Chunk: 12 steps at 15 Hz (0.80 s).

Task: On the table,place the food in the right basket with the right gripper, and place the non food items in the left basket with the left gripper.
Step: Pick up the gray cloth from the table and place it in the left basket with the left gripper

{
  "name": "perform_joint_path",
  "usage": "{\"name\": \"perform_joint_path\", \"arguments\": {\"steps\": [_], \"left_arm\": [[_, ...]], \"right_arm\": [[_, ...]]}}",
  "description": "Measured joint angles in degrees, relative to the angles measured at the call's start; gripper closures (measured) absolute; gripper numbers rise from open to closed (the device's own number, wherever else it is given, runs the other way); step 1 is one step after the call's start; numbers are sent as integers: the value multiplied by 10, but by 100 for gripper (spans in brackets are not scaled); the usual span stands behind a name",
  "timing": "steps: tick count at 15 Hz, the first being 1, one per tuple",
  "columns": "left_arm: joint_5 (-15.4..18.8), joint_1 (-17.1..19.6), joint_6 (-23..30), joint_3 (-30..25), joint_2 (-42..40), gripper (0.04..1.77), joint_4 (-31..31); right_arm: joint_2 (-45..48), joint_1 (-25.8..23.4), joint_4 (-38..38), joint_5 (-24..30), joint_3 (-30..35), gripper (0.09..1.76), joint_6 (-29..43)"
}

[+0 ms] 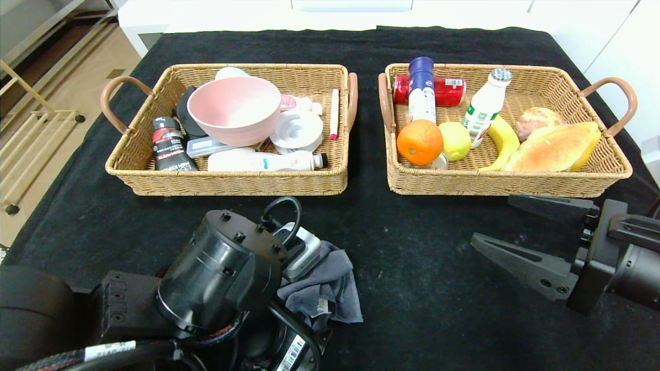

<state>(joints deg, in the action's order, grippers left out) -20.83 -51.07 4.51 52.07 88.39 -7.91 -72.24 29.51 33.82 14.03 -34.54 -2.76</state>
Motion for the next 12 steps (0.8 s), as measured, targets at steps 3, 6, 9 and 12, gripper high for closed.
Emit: {"name": "perform_joint_path", "arguments": {"steps": [3,6,9,12], "left_arm": [[-2,0,1,-3,9,9,0],[-6,0,1,-2,17,9,0],[-19,0,3,-2,26,9,0],[-20,0,3,-2,30,18,0]], "right_arm": [[0,1,0,0,1,14,0],[0,1,0,0,1,14,0],[0,1,1,0,1,14,0],[-1,1,1,0,1,14,0]]}}
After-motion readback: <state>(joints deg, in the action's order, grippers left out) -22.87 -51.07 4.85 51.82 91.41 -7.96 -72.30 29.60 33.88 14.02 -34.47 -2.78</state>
